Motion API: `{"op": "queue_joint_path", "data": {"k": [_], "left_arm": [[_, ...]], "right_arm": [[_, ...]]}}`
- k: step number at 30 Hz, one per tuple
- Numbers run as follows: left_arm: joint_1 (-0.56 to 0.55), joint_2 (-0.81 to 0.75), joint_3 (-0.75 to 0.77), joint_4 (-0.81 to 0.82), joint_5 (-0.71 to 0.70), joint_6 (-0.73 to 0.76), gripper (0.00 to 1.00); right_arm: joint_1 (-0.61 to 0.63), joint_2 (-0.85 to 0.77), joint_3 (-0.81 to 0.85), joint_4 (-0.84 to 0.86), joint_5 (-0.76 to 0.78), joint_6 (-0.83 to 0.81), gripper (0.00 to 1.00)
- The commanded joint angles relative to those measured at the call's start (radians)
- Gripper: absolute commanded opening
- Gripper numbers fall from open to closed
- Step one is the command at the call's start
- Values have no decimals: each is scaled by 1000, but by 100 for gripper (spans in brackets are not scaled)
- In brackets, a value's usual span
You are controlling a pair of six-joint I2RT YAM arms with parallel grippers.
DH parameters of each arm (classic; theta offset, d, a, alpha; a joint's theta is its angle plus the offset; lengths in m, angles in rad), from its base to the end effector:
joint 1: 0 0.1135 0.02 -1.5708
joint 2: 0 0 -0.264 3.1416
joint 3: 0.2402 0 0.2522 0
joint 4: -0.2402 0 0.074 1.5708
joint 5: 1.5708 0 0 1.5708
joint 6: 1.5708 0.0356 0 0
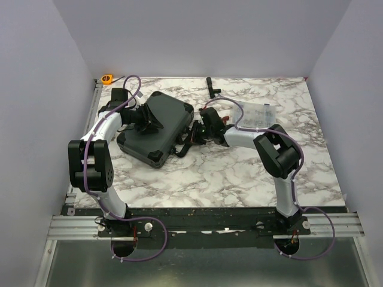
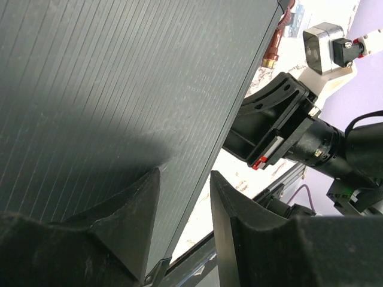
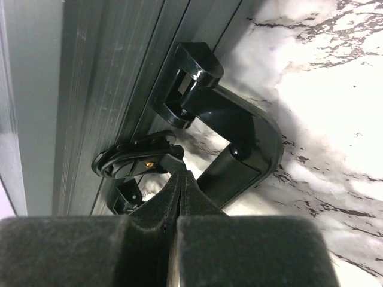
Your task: Pack up texas hold em set
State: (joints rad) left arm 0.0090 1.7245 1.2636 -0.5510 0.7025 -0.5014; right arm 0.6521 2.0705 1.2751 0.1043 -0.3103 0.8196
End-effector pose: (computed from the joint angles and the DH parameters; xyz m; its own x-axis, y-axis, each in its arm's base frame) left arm 0.3603 -0.0198 0.2334 -0.9048 -0.3750 -0.2017 -0.1131 0.6683 -0.7353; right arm 0.3463 0.2781 0.1435 -0.9048 0.1848 -0.3837 -0.1518 0.7018 0.6960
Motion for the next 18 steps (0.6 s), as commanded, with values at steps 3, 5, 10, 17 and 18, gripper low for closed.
{"op": "queue_joint_path", "data": {"k": [3, 5, 10, 17, 18], "left_arm": [[4, 56, -20, -83, -133, 44, 41], [2, 55, -20, -84, -129, 44, 41], [2, 52, -20, -84, -126, 44, 41], [3, 48, -21, -82, -120, 43, 41], [3, 47, -23, -80, -120, 43, 41]], "right_arm": [[35, 55, 75, -172, 121, -29, 0], [44, 74, 94, -207, 145, -28, 0], [75, 138, 170, -326, 238, -30, 0], [106, 210, 221, -407, 329, 8, 0], [109, 217, 225, -416, 352, 19, 0]]}}
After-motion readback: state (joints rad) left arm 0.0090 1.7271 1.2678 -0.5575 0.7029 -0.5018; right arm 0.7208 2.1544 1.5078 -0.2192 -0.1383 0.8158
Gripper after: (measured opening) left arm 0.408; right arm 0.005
